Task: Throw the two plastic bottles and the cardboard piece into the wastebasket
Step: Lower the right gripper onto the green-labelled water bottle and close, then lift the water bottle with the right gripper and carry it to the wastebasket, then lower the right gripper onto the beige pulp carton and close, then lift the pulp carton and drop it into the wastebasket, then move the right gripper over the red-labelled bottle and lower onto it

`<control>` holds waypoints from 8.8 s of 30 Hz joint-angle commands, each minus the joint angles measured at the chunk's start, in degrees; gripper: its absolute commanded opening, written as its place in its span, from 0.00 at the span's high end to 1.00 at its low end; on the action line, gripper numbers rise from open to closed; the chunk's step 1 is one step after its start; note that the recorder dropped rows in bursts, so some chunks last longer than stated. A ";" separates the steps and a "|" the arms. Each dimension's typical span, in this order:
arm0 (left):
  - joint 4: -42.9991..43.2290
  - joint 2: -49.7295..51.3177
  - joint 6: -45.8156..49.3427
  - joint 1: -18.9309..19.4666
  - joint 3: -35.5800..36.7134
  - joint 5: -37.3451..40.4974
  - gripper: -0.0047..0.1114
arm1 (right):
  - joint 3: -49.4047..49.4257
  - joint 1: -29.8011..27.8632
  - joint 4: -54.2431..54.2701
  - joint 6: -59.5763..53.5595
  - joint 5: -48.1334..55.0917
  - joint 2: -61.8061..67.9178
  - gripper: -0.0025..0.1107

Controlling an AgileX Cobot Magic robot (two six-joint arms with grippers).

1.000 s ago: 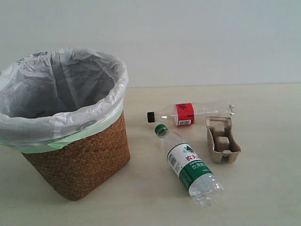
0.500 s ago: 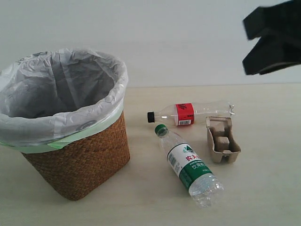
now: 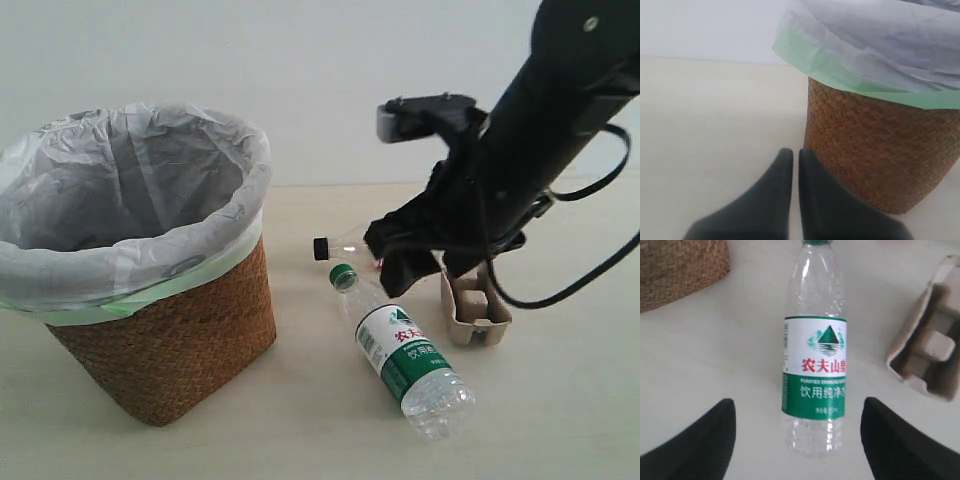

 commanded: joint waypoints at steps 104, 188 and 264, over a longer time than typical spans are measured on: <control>0.17 -0.19 -0.29 0.04 0.23 -0.07 0.93 | -39.75 1.01 -27.13 21.74 18.05 6.80 0.43; 0.17 -0.19 -0.29 0.04 0.23 -0.07 0.93 | -7.35 -6.66 -15.55 19.53 -8.01 16.49 0.98; 0.17 -0.19 -0.29 0.04 0.23 -0.07 0.93 | -46.03 -4.47 -24.56 -7.22 18.05 28.47 0.43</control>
